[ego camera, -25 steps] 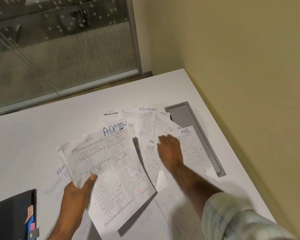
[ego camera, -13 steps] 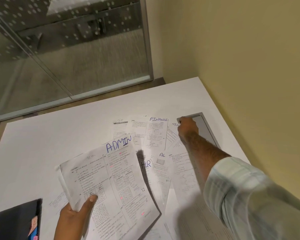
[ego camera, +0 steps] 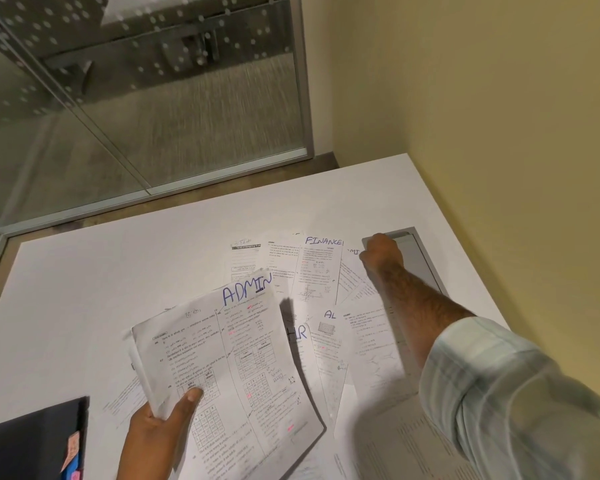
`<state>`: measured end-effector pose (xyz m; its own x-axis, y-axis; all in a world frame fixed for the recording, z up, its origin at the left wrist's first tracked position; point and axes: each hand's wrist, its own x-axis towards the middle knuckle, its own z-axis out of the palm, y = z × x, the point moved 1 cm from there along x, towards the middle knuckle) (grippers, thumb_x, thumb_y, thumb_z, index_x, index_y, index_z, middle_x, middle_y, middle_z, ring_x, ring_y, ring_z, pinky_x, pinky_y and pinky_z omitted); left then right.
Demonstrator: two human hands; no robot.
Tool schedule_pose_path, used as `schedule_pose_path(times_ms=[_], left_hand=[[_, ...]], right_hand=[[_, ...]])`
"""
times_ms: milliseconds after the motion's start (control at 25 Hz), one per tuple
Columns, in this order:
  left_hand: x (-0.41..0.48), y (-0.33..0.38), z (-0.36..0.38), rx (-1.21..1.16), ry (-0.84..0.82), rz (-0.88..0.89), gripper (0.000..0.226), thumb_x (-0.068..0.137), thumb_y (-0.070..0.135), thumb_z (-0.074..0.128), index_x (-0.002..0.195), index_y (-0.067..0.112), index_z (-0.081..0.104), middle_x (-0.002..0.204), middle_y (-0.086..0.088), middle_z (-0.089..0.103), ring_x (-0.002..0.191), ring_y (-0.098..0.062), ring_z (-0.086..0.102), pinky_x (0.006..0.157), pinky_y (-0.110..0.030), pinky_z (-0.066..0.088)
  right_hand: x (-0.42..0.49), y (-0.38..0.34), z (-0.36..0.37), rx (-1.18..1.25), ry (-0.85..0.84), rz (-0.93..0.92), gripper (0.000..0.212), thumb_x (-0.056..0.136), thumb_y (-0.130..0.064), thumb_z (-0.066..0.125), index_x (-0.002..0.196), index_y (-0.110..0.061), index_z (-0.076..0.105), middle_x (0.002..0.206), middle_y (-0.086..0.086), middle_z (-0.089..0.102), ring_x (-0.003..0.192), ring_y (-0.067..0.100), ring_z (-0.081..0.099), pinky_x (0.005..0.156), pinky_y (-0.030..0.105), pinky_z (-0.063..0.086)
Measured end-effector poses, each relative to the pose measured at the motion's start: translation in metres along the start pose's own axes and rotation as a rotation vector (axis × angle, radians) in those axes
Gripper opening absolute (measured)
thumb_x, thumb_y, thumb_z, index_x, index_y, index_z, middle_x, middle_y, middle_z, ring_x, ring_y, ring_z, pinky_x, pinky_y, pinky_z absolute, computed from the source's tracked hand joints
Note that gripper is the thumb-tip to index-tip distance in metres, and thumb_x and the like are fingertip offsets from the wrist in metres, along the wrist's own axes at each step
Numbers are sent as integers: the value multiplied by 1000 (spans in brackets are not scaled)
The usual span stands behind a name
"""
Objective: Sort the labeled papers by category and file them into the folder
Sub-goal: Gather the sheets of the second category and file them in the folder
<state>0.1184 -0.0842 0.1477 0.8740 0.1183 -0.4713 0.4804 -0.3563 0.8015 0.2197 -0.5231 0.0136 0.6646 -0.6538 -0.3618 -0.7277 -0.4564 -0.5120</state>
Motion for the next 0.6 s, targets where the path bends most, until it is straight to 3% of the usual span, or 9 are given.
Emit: schedule_pose_path(times_ms=[120,200,280,360,480,600], left_hand=[[3,-1,-1,3,9,-5,61,59,49,75,110,17,68,92,8,71,90,-20,66,86,-39,48],[4,-1,-2,-3,1,9,60,60,48,77,110,17,68,91,8,70,89,-18,66,82,-37,48],[6,-4,-3,-19,-9,12,51,70,40,85,111,15,68,91,8,70,90,-20,66,85,-38,47],[7,-5,-6,-21,-8,8,34,84,25,81,113,13,68,90,9,69,91,-21,66,83,-37,47],[9,-10,-7,-17,-5,16,27,87,21,76,113,14,67,91,10,69,87,-10,63,75,-28,45],[11,-14,-8,-19,2,7,29,86,20,77,113,11,69,91,8,70,87,-12,65,72,-26,46]], right_hand=[[-3,-2,0,1,-17,-23,21,93,-12,64,113,-6,61,119,12,68,107,32,65,80,34,50],[-12,-5,0,-112,-29,-71,37,90,-26,72,121,-10,58,117,8,66,107,30,65,80,34,50],[-18,-8,3,-236,10,-87,50,86,-38,76,124,-11,56,118,10,63,106,31,65,81,38,53],[-21,-9,8,-313,61,-76,58,84,-44,79,124,-8,58,119,14,60,108,31,62,81,40,55],[-25,-12,14,-378,104,-79,57,85,-42,79,124,-5,62,117,15,62,105,29,63,79,38,55],[-29,-13,12,-343,107,-60,48,87,-35,79,122,-5,63,115,15,65,103,29,65,78,36,55]])
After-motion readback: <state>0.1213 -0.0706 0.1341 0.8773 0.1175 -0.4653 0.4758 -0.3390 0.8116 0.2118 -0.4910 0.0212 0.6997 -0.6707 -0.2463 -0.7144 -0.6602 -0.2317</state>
